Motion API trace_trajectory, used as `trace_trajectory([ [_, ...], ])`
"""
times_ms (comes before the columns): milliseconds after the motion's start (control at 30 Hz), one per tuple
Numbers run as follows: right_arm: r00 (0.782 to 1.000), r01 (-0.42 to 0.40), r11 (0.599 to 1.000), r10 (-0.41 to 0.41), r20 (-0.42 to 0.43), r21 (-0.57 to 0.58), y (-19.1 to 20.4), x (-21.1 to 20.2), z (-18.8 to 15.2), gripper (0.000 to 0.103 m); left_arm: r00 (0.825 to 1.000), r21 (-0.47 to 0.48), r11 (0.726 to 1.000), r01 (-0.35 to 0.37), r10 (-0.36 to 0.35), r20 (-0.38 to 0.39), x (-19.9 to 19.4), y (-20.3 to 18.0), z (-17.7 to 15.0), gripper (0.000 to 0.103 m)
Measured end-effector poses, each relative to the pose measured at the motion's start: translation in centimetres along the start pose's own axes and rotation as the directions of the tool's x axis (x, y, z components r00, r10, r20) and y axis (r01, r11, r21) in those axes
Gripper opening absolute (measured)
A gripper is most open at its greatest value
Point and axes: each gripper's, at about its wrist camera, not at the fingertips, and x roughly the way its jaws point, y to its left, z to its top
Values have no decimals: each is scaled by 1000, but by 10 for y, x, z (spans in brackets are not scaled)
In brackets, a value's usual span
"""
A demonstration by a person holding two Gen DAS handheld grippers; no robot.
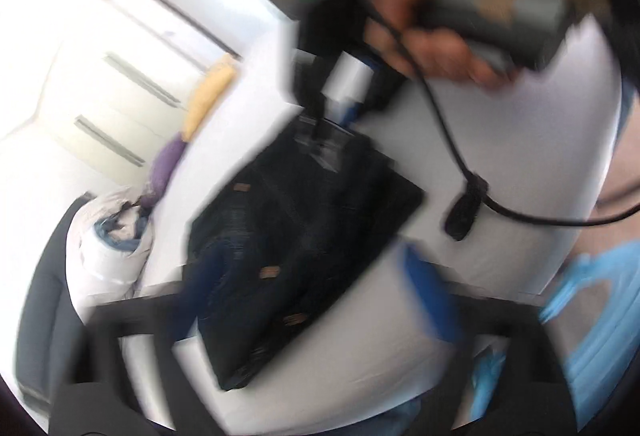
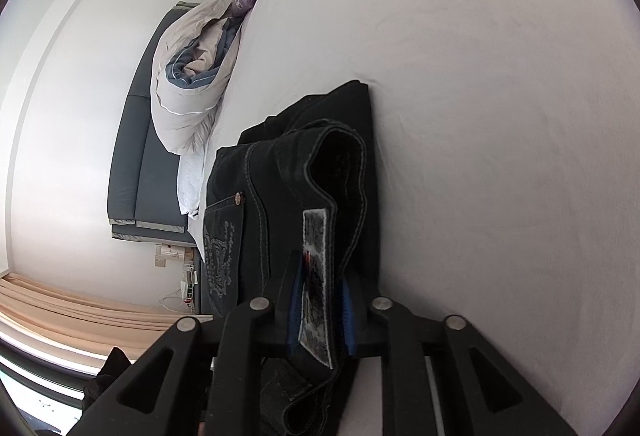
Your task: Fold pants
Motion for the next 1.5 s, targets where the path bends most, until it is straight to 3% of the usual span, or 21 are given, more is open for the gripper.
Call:
trace_trajectory([
  [133,995,72,997,-70,64,-25,14,-22,-2,42,997,-205,976,71,-77,-24,-4,61,-5,103],
  [167,994,67,997,-64,88,-28,18,-31,-3,42,993,-263,959,105,-116,-27,2,82,-7,103],
  [233,994,-11,999,15,109,-44,30,-42,-4,42,987,-345,927,146,-162,-17,13,111,-11,103],
  [367,982,-169,977,178,58,-129,64,-37,-13,41,948,-504,813,291,-316,38,50,172,-16,103],
  [433,980,-196,967,199,0,-165,76,-20,-21,36,909,-585,718,378,-408,87,79,203,-16,103],
  [467,981,-194,966,193,-25,-172,77,-11,-24,33,895,-607,687,400,-436,96,88,212,-15,101],
  [500,983,-185,968,179,-50,-169,75,-2,-28,33,857,-644,618,451,-501,119,107,221,-22,93],
  [567,987,-144,978,130,-98,-151,65,18,-38,32,814,-682,542,491,-564,137,131,225,-31,74],
  [600,988,-109,984,93,-122,-141,56,27,-42,28,778,-713,484,508,-613,138,150,226,-40,65],
  [633,990,-72,987,53,-134,-141,50,33,-46,8,760,-728,455,513,-634,139,160,225,-46,57],
  [667,991,-24,989,4,-136,-147,42,38,-50,0,733,-746,412,523,-664,147,173,224,-53,49],
  [767,991,-62,994,49,-128,-95,25,36,-49,0,695,-770,337,541,-695,184,196,224,-65,37],
  [800,990,-60,993,47,-130,-101,25,37,-49,0,690,-776,322,542,-698,193,201,225,-67,27],
  [900,991,-29,989,10,-134,-142,30,38,-50,0,706,-789,334,516,-687,171,219,233,-68,13],
  [1067,991,-38,990,21,-133,-132,26,38,-51,0,783,-774,432,462,-609,127,218,250,-51,13],
  [1100,991,-38,991,20,-131,-130,25,38,-51,0,798,-768,484,419,-599,59,227,246,-49,6],
  [1167,992,-31,991,14,-127,-131,25,37,-53,0,793,-756,531,383,-608,-25,240,233,-53,5],
  [1200,992,-23,991,6,-125,-135,25,36,-54,0,801,-739,561,372,-596,-49,240,226,-52,5],
  [1233,993,-17,990,0,-122,-139,25,34,-56,0,818,-704,616,354,-569,-87,237,217,-48,5],
  [1333,994,-4,990,-11,-105,-140,26,31,-59,0,845,-648,698,307,-513,-153,227,201,-41,5],
  [1500,997,6,992,-16,-77,-129,31,29,-65,0,859,-641,716,275,-483,-171,218,192,-43,5],
])
